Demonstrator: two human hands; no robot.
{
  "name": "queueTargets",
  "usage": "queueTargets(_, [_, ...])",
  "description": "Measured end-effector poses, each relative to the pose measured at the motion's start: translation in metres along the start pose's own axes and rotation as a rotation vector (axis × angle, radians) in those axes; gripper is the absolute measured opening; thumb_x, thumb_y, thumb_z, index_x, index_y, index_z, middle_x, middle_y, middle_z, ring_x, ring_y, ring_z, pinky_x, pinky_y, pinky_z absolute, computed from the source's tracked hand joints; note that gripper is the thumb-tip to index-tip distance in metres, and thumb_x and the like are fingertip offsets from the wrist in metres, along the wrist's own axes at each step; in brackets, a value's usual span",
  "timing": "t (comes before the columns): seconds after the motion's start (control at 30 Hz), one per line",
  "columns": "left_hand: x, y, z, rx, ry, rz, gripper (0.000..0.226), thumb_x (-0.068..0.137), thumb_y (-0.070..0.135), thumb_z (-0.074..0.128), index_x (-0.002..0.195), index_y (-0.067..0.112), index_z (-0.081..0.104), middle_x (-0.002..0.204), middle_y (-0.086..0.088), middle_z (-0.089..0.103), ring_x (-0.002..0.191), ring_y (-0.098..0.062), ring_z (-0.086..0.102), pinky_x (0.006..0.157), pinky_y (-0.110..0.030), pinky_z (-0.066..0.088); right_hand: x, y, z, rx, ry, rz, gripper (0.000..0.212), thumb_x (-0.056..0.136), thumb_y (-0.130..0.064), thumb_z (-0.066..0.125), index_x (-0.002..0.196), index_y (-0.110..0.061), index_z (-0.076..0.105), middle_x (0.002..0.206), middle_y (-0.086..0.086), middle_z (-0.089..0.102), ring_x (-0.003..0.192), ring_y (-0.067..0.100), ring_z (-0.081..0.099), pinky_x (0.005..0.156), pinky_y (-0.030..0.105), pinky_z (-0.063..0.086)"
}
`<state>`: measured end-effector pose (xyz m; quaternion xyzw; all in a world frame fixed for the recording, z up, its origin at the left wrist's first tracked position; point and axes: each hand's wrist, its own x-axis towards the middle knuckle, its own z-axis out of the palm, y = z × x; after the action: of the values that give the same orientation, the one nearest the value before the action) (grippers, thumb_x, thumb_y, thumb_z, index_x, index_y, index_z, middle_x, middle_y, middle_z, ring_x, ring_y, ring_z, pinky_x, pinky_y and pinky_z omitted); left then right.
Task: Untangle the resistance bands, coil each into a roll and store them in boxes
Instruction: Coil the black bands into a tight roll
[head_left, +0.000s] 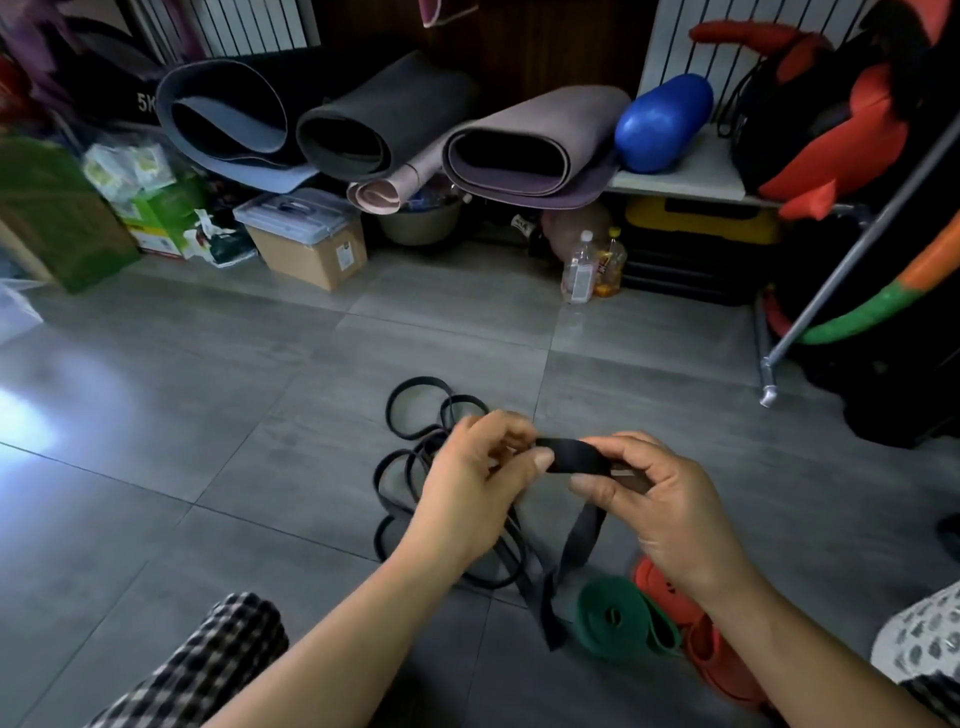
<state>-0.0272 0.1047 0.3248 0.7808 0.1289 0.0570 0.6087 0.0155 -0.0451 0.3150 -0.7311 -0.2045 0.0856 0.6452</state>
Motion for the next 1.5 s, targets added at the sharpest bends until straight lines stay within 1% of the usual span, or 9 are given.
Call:
queueTargets(0.13, [0.001,0.001,-0.001,0.113,-0.078,0.135,0.033,0.084,0.008,0.062,0.091,0.04,0.065,0.078,0.009,0.062,0.074,-0.01,0.06,0.075,-0.026,0.052,0.005,-0.002,-0.002,-0.048,-0.003,0.028,0.023,0.061,-0.029,0.067,0.084,-0.033,0.067,0.087,-0.005,0.062,0.079,-0.003,0.06,0.072,0.008,0.045])
queueTargets(0.23, [-0.003,0.004,-0.005,0.169,-0.141,0.155,0.055,0.075,0.006,0.071,0.07,0.059,0.06,0.066,0.015,0.063,0.068,-0.003,0.064,0.077,-0.025,0.055,0.005,-0.003,-0.001,-0.012,-0.056,0.062,0.024,0.062,-0.029,0.066,0.086,-0.029,0.068,0.085,-0.004,0.066,0.079,0.001,0.063,0.073,0.011,0.047])
queueTargets(0.4, [0.003,0.008,-0.011,0.162,-0.13,0.163,0.027,0.075,0.007,0.072,0.073,0.033,0.066,0.064,-0.001,0.063,0.059,-0.015,0.062,0.065,-0.033,0.057,0.003,-0.008,-0.002,0.051,-0.076,0.109,0.035,0.059,-0.026,0.069,0.093,-0.016,0.069,0.081,-0.006,0.073,0.077,0.004,0.067,0.07,0.012,0.05])
queueTargets(0.67, [-0.004,0.007,-0.007,-0.498,-0.266,-0.022,0.025,0.067,0.007,0.064,0.092,0.007,0.062,0.072,-0.003,0.072,0.066,-0.012,0.068,0.062,-0.019,0.055,0.001,-0.007,0.0,0.052,-0.045,-0.02,0.029,0.06,-0.03,0.071,0.09,-0.027,0.072,0.086,0.0,0.068,0.083,0.007,0.066,0.074,0.013,0.05])
queueTargets(0.83, [-0.004,0.004,-0.006,-0.36,-0.264,-0.131,0.038,0.076,0.003,0.066,0.107,0.002,0.045,0.071,-0.002,0.07,0.068,-0.015,0.069,0.07,-0.022,0.057,0.0,-0.001,-0.005,-0.507,-0.053,-0.186,0.024,0.073,-0.025,0.072,0.096,-0.018,0.07,0.083,-0.012,0.059,0.078,0.007,0.058,0.067,0.013,0.045])
queueTargets(0.93, [-0.004,0.0,0.004,-0.315,-0.177,-0.173,0.017,0.083,0.002,0.061,0.096,0.002,0.05,0.063,-0.002,0.065,0.058,-0.011,0.065,0.065,-0.023,0.056,-0.001,0.004,0.001,-0.78,-0.104,-0.274,0.023,0.077,-0.027,0.068,0.098,-0.016,0.067,0.086,-0.01,0.053,0.076,0.006,0.052,0.063,0.01,0.037])
queueTargets(1.1, [-0.001,-0.004,0.006,-0.689,-0.155,-0.312,0.012,0.077,0.014,0.062,0.086,0.011,0.055,0.074,-0.002,0.065,0.066,-0.013,0.063,0.081,-0.03,0.048,0.003,0.0,0.002,-0.431,-0.014,-0.187,0.034,0.073,-0.028,0.071,0.105,-0.02,0.064,0.095,-0.011,0.054,0.094,-0.001,0.051,0.083,0.006,0.039])
queueTargets(1.33, [0.0,-0.009,0.0,-0.868,-0.348,-0.316,0.033,0.076,0.026,0.059,0.104,0.008,0.057,0.092,-0.006,0.069,0.092,-0.017,0.063,0.096,-0.038,0.044,0.001,-0.003,0.005,-0.232,0.022,-0.271,0.027,0.075,-0.037,0.062,0.1,-0.027,0.063,0.09,-0.011,0.058,0.09,0.004,0.057,0.08,0.009,0.042])
queueTargets(1.5, [0.002,-0.01,0.0,-0.38,-0.213,-0.198,0.009,0.092,0.019,0.052,0.086,0.024,0.057,0.091,-0.002,0.056,0.083,-0.013,0.054,0.079,-0.027,0.047,0.006,-0.004,-0.005,-0.486,-0.046,-0.241,0.029,0.074,-0.033,0.067,0.099,-0.017,0.068,0.088,-0.011,0.058,0.083,0.004,0.057,0.073,0.012,0.045])
